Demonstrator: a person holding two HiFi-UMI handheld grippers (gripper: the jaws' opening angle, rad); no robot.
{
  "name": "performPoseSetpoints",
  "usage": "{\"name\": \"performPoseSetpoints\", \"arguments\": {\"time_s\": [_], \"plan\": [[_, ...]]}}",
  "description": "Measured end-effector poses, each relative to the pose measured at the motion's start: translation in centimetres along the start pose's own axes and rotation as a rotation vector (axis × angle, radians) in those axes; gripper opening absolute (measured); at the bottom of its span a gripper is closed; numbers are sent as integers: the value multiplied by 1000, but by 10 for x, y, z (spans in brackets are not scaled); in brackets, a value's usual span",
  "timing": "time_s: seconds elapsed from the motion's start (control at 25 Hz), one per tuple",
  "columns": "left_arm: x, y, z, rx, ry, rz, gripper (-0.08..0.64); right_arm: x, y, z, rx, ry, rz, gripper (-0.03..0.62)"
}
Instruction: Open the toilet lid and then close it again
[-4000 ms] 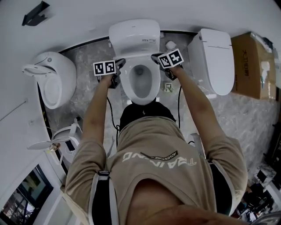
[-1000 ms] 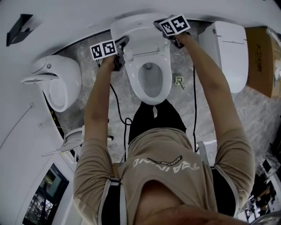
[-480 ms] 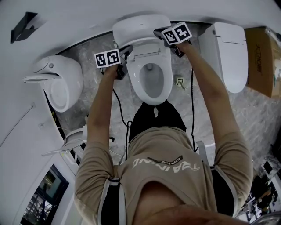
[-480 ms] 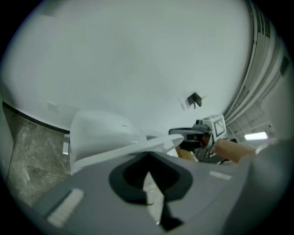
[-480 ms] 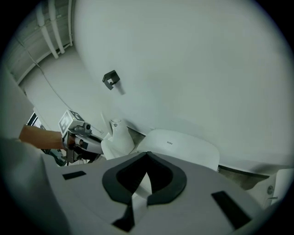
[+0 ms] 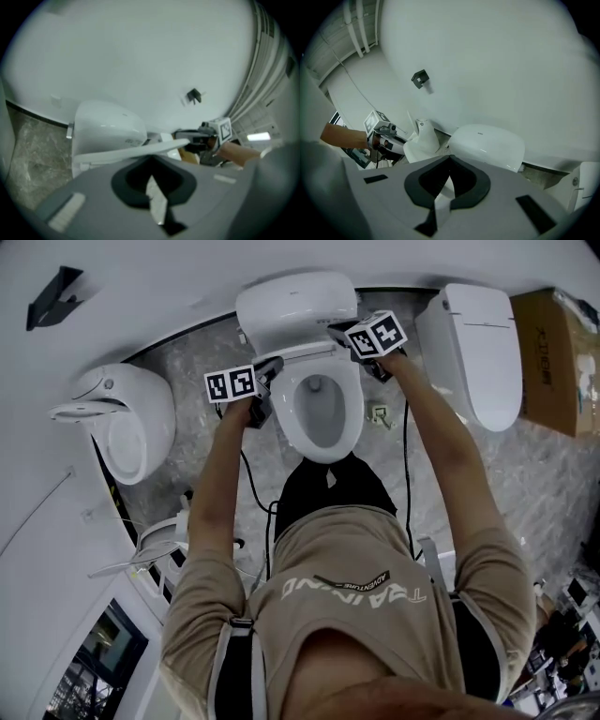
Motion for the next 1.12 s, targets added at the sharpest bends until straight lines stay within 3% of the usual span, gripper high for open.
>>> {"name": "performPoseSetpoints", "arguments": {"time_s": [0.28, 0.64, 1.12], "plan": [[49, -15, -2, -13, 64, 10, 5, 48, 19, -15, -6, 10, 3, 14], [116, -24, -12, -21, 97, -36, 5, 110, 52, -27, -47, 72, -7, 14], [189, -29, -20, -68, 247, 5, 5, 181, 81, -33, -59, 160, -58, 14]]}}
Point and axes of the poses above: the fingertips, and each gripper's own axes: z forward along the fingers, y to its left, x out of its underside, the point moved 6 cm from there along -z, backward along the fingers, and after that the axes turned 14 degrees about x, right-handed, at the moved point
